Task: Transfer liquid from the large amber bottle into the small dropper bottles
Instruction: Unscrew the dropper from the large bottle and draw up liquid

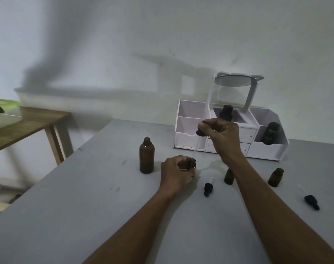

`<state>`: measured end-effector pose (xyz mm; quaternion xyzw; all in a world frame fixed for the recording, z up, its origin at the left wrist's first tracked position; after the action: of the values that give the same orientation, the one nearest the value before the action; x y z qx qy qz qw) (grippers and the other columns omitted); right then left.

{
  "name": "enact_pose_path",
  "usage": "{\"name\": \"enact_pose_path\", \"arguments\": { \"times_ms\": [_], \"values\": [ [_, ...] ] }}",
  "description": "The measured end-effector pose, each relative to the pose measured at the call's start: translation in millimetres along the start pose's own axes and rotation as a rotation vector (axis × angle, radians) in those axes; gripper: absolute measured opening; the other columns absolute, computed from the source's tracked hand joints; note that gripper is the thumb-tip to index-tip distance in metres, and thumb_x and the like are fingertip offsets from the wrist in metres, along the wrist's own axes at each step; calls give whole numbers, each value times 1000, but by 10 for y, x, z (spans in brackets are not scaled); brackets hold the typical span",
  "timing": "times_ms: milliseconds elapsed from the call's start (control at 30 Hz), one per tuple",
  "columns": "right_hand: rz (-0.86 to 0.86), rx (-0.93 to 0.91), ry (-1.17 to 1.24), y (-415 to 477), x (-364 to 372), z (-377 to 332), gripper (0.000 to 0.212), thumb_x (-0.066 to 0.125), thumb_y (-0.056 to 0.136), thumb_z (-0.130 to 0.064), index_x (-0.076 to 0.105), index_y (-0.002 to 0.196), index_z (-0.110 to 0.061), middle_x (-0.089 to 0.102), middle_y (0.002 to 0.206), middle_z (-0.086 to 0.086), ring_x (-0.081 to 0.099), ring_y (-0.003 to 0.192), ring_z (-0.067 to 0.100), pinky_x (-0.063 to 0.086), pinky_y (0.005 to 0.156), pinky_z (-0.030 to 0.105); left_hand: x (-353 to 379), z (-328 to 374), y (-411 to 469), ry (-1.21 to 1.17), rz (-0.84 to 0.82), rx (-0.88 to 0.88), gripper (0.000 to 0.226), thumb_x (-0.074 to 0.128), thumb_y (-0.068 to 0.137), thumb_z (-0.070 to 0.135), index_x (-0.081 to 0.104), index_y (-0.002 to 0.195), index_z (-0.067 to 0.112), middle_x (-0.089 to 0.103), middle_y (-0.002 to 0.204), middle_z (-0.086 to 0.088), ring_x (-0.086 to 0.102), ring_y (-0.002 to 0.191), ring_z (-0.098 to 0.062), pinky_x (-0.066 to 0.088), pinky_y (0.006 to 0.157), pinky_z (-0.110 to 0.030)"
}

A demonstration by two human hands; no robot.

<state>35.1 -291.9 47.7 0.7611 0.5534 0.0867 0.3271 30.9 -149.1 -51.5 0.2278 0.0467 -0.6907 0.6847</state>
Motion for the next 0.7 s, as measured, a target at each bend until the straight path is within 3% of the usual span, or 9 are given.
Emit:
{"name": "enact_pose_path", "arguments": {
  "times_ms": [167,300,500,600,700],
  "values": [
    [22,-56,3,30,-21,-68,5,72,90,-20,73,92,-24,75,82,-3,74,76,9,57,79,18,-190,82,-145,-15,28,16,57,80,78,28,57,131,28,62,125,10,56,98,0,48,83,-14],
    [57,-71,59,43,-40,-189,7,72,90,-18,73,97,-17,76,83,-1,75,77,15,60,82,29,-595,123,-391,-1,67,112,46,79,79,33,59,121,38,59,110,23,58,93,8,46,67,-4],
    [54,-152,154,16,93,-479,14,72,89,-11,72,89,-25,74,77,-7,73,70,8,57,72,17,-1283,-144,-514,43,298,148,42,82,76,27,61,111,37,64,102,21,62,89,8,53,69,-13],
    [48,-154,218,29,258,-597,15,72,89,-11,73,89,-26,76,77,-7,75,73,12,60,74,23,-1408,-283,-367,15,343,64,52,83,74,30,57,119,36,64,110,13,60,95,2,52,76,-19],
    [57,-131,273,73,440,-657,13,73,89,-11,74,94,-23,77,77,-12,76,75,12,61,77,26,-1396,-343,-175,-19,252,-3,81,86,67,41,46,137,32,53,123,14,57,107,-8,49,86,-25]
  ]
}}
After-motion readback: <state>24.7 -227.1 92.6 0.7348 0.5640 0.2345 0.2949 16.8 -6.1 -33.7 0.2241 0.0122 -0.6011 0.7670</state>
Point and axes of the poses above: each hand's wrist, its own y-axis towards the middle knuckle, its own x-axis out of the palm, z = x × y, the point moved 2 cm from there along y, towards the middle knuckle
